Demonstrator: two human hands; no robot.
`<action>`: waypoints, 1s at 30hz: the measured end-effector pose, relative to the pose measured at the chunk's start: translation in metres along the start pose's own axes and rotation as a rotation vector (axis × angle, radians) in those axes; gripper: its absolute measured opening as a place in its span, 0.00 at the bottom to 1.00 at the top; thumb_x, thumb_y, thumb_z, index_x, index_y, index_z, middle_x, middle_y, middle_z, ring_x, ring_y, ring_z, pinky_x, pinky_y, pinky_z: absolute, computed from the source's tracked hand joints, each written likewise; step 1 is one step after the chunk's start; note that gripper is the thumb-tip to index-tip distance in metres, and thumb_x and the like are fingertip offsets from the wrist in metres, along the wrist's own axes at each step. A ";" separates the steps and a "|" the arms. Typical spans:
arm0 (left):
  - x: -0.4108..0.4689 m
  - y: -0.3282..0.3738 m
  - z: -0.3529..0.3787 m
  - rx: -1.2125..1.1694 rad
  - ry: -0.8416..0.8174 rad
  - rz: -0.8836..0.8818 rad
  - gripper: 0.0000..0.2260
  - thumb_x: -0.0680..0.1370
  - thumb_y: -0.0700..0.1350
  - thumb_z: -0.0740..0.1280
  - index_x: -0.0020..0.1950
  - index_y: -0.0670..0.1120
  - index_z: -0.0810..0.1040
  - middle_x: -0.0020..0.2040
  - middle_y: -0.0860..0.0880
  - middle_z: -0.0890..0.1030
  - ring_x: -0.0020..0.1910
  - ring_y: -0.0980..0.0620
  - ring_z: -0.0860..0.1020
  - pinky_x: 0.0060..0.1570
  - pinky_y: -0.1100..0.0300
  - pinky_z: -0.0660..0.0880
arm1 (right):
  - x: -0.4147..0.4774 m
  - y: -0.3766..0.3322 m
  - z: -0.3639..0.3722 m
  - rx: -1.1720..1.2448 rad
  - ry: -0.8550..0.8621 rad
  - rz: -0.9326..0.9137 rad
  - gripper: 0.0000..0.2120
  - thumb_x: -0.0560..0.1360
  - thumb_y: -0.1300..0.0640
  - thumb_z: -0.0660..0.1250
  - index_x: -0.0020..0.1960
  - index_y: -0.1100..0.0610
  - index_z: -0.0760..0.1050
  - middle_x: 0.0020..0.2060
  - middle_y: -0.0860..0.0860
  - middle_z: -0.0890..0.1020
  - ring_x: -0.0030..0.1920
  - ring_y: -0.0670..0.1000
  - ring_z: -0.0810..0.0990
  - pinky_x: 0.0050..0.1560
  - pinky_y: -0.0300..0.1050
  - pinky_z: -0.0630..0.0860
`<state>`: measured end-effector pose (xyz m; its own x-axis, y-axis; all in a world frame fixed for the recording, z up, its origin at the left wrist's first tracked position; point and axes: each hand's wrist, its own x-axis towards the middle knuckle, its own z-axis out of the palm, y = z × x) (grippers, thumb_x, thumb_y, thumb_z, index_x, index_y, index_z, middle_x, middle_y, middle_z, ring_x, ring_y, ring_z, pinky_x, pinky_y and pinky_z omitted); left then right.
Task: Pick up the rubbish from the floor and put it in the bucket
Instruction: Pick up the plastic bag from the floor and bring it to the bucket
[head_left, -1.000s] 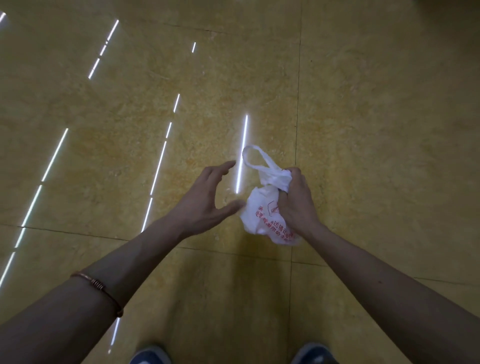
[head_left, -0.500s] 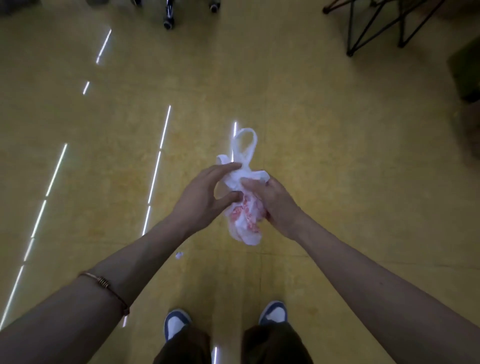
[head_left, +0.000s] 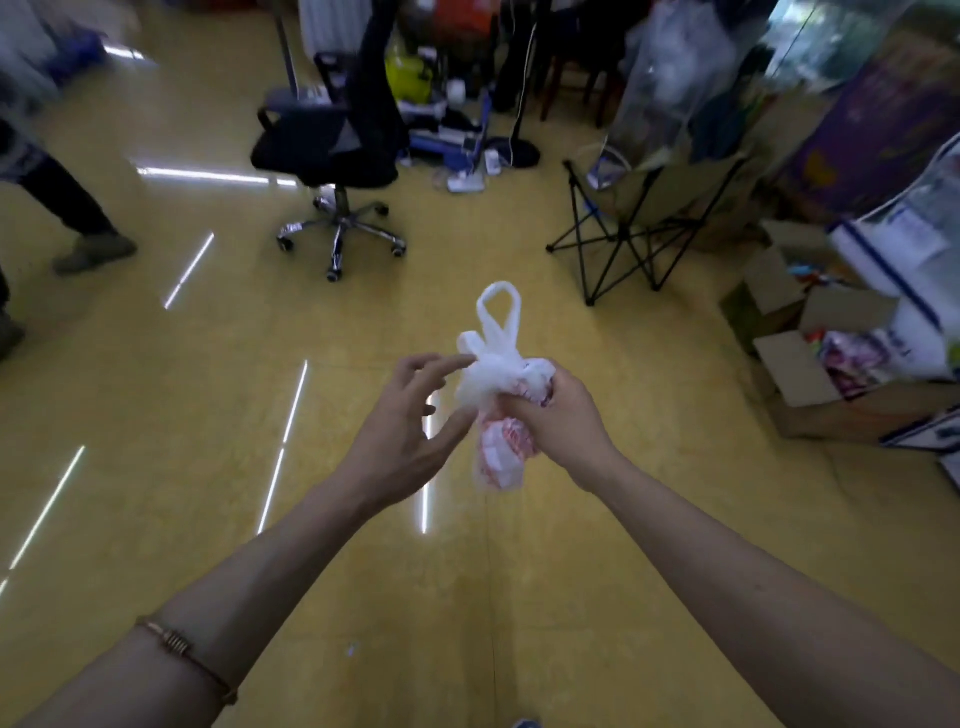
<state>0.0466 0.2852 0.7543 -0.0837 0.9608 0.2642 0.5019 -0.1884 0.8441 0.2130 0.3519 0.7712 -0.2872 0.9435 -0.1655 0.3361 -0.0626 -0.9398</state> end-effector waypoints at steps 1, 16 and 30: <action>0.004 0.014 -0.013 0.011 0.010 0.016 0.19 0.75 0.49 0.68 0.65 0.59 0.69 0.60 0.53 0.68 0.57 0.62 0.72 0.54 0.66 0.72 | -0.002 -0.018 -0.003 -0.004 0.032 -0.026 0.05 0.72 0.57 0.70 0.47 0.51 0.76 0.41 0.51 0.83 0.38 0.48 0.80 0.32 0.41 0.74; -0.013 0.128 -0.110 0.297 0.290 0.050 0.23 0.76 0.53 0.64 0.69 0.49 0.68 0.67 0.49 0.69 0.61 0.59 0.67 0.60 0.66 0.62 | -0.035 -0.156 -0.009 -0.053 -0.122 -0.387 0.08 0.72 0.56 0.71 0.47 0.46 0.76 0.40 0.45 0.81 0.42 0.47 0.81 0.40 0.43 0.78; -0.185 0.152 -0.149 0.493 0.698 -0.333 0.22 0.76 0.54 0.63 0.69 0.52 0.67 0.66 0.50 0.67 0.62 0.55 0.68 0.63 0.58 0.66 | -0.102 -0.170 0.111 -0.137 -0.732 -0.582 0.07 0.74 0.53 0.69 0.50 0.52 0.74 0.41 0.45 0.80 0.42 0.46 0.79 0.40 0.41 0.72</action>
<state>0.0101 0.0487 0.9029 -0.7106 0.5787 0.4002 0.6558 0.3387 0.6747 0.0860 0.2303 0.9150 -0.9191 0.3726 0.1280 0.0520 0.4367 -0.8981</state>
